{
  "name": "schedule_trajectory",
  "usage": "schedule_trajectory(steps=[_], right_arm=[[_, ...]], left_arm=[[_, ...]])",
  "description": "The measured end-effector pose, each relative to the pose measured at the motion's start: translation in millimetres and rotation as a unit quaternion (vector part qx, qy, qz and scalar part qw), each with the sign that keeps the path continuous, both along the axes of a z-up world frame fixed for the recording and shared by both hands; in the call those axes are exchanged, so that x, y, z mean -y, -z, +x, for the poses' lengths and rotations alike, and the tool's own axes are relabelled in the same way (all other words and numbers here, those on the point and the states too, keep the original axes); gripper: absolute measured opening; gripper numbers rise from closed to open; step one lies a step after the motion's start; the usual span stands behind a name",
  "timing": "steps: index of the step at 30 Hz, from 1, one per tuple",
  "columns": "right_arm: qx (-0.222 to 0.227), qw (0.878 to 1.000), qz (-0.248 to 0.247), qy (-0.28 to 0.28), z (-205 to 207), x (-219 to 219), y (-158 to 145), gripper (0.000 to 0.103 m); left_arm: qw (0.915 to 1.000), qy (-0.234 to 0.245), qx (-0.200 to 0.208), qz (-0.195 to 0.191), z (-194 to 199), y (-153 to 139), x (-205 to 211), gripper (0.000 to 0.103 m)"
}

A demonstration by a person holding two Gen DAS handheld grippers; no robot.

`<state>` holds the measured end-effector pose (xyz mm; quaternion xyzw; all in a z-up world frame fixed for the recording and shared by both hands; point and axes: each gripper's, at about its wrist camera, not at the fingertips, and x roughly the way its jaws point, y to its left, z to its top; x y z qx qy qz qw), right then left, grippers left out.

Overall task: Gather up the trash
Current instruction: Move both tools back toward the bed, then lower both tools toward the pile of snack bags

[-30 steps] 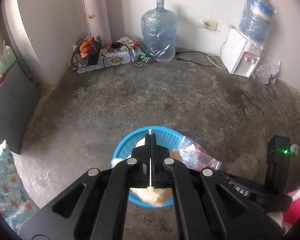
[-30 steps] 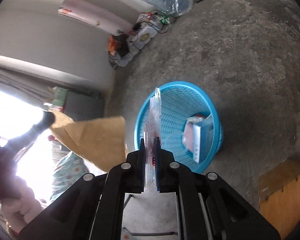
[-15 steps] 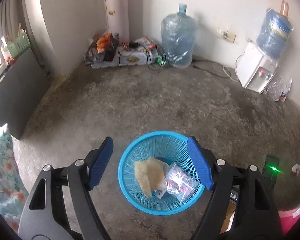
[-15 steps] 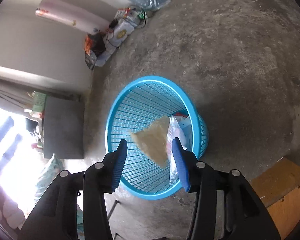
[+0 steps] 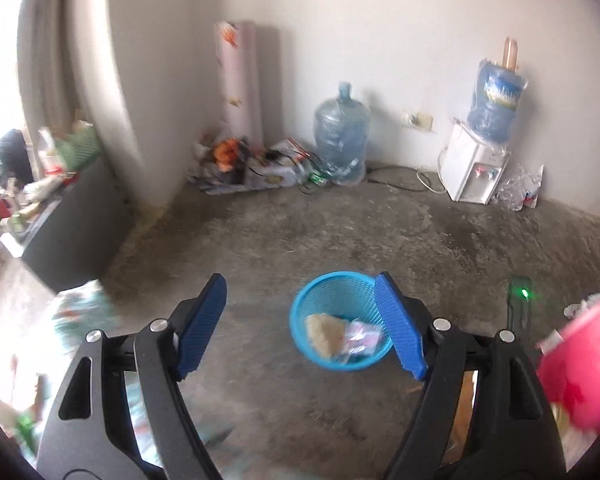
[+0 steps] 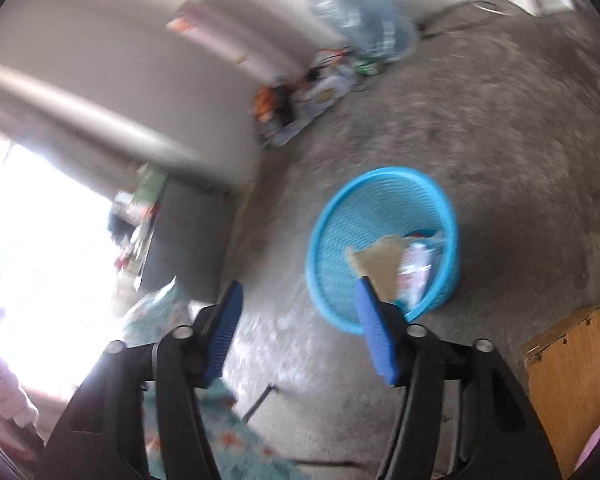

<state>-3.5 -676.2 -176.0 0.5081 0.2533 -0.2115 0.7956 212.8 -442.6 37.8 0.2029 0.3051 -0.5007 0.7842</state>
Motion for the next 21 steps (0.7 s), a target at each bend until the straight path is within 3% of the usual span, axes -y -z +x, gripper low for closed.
schedule_trajectory(steps=[2,5,10,15,21], right_arm=[[-0.014,0.999,-0.014,-0.031,14,-18,-22,0.063],[0.009,0.994,-0.043,-0.102,38,-57,-65,0.063],[0.041,0.976,-0.084,-0.197,61,-125,-121,0.064],[0.073,0.95,-0.085,-0.293,85,-189,-155,0.064],[0.073,0.921,-0.056,-0.379,121,-260,-161,0.064]], left_arm=[[0.9994,-0.031,0.005,-0.01,3,-29,-57,0.074],[0.9943,-0.1,0.012,-0.033,8,-65,-143,0.076],[0.9717,-0.225,0.03,-0.067,13,-97,-291,0.077],[0.9465,-0.31,0.013,-0.089,9,-96,-402,0.077],[0.9154,-0.386,-0.022,-0.112,3,-70,-503,0.077]])
